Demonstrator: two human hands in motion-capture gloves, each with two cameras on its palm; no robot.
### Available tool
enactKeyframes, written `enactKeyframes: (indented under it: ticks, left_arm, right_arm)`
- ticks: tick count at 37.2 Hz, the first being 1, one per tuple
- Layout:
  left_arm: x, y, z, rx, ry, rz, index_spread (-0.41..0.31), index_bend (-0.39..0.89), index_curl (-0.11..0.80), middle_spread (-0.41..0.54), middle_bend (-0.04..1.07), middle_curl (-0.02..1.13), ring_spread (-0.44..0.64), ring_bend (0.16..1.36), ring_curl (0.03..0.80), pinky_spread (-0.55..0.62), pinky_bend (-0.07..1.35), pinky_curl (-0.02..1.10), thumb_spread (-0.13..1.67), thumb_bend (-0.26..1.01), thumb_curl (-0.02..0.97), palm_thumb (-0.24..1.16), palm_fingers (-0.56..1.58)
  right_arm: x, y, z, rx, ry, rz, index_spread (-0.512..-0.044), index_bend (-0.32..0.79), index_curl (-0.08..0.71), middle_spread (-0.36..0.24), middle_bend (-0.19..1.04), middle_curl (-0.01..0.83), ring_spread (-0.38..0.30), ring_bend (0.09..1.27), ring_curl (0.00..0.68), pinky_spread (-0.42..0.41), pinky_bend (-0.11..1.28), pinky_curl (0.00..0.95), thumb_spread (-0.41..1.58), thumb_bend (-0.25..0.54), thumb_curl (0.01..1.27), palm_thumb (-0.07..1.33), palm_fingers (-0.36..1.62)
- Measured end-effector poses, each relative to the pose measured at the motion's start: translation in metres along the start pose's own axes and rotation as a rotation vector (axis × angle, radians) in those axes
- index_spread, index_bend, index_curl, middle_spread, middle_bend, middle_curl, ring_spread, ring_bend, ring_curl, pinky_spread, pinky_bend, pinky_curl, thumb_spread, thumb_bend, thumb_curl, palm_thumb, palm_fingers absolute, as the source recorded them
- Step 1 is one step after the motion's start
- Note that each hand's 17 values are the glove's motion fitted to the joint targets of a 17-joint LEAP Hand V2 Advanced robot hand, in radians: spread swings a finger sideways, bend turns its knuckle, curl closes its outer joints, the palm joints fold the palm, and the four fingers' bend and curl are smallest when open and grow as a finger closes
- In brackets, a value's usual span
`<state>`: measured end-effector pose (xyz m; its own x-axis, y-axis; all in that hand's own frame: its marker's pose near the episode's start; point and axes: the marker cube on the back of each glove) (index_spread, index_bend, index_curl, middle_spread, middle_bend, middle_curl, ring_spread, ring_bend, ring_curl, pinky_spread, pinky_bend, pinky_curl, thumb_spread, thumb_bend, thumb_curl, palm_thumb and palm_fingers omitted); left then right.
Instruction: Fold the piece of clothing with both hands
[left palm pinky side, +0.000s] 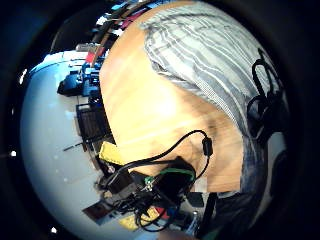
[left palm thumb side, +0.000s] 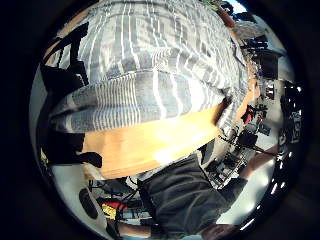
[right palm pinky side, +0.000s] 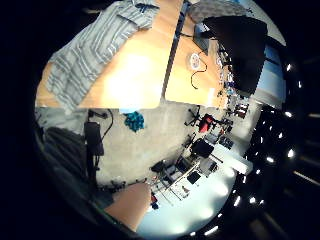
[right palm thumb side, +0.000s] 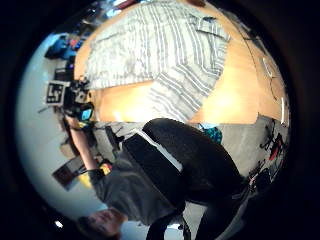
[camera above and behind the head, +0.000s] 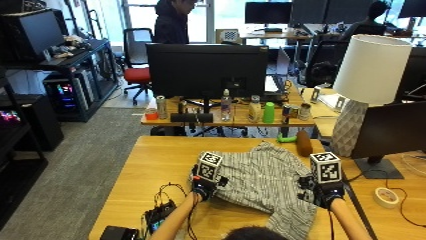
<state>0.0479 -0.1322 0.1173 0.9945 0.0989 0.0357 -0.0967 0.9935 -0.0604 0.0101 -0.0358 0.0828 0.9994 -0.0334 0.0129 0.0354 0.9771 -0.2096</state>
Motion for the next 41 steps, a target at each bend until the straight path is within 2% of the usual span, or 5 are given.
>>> enactKeyframes:
  ticks: [12,19,25,35,41]
  left_arm:
    - [0.006,0.008,-0.083,0.114,-0.056,-0.01,-0.305,0.18,0.469,-0.327,0.33,0.49,-0.36,0.47,0.402,-0.52,0.61,0.37,1.09,-0.01,0.328,0.91,1.28]
    - [0.012,0.014,-0.114,0.138,-0.105,-0.025,-0.302,0.18,0.472,-0.329,0.33,0.5,-0.36,0.47,0.409,-0.52,0.61,0.37,1.1,-0.01,0.332,0.92,1.28]
    - [0.013,0.013,-0.126,0.151,-0.139,-0.034,-0.302,0.18,0.473,-0.333,0.34,0.5,-0.36,0.46,0.413,-0.52,0.61,0.37,1.1,-0.02,0.334,0.92,1.28]
    - [0.014,0.023,-0.135,0.148,-0.145,-0.037,-0.301,0.18,0.475,-0.335,0.33,0.51,-0.37,0.46,0.418,-0.53,0.61,0.37,1.1,-0.02,0.339,0.92,1.28]
    - [0.012,0.022,-0.133,0.138,-0.153,-0.043,-0.301,0.18,0.476,-0.336,0.33,0.52,-0.37,0.46,0.42,-0.52,0.61,0.38,1.09,-0.02,0.342,0.92,1.28]
  right_arm:
    - [-0.006,-0.01,0.012,-0.022,0.012,-0.014,-0.392,0.11,0.18,-0.049,0.2,0.358,0.07,0.48,0.327,0.212,0.56,0.359,1.1,-0.025,0.22,0.18,0.2]
    - [-0.016,-0.016,0.024,-0.004,0.007,-0.037,-0.392,0.11,0.178,-0.049,0.21,0.363,0.065,0.48,0.326,0.212,0.55,0.358,1.09,-0.021,0.22,0.18,0.2]
    - [-0.036,-0.031,0.06,-0.019,-0.015,-0.082,-0.381,0.1,0.174,-0.043,0.23,0.37,0.055,0.51,0.331,0.211,0.54,0.353,1.09,-0.017,0.23,0.2,0.25]
    - [-0.081,-0.063,0.148,-0.088,-0.001,-0.132,-0.337,0.07,0.159,-0.036,0.28,0.389,0.015,0.57,0.349,0.136,0.57,0.357,1.07,-0.012,0.25,0.26,0.43]
    - [-0.093,-0.073,0.179,-0.046,0.029,-0.116,-0.302,0.06,0.149,-0.035,0.28,0.395,-0.005,0.6,0.368,0.088,0.6,0.371,1.05,-0.013,0.26,0.31,0.44]
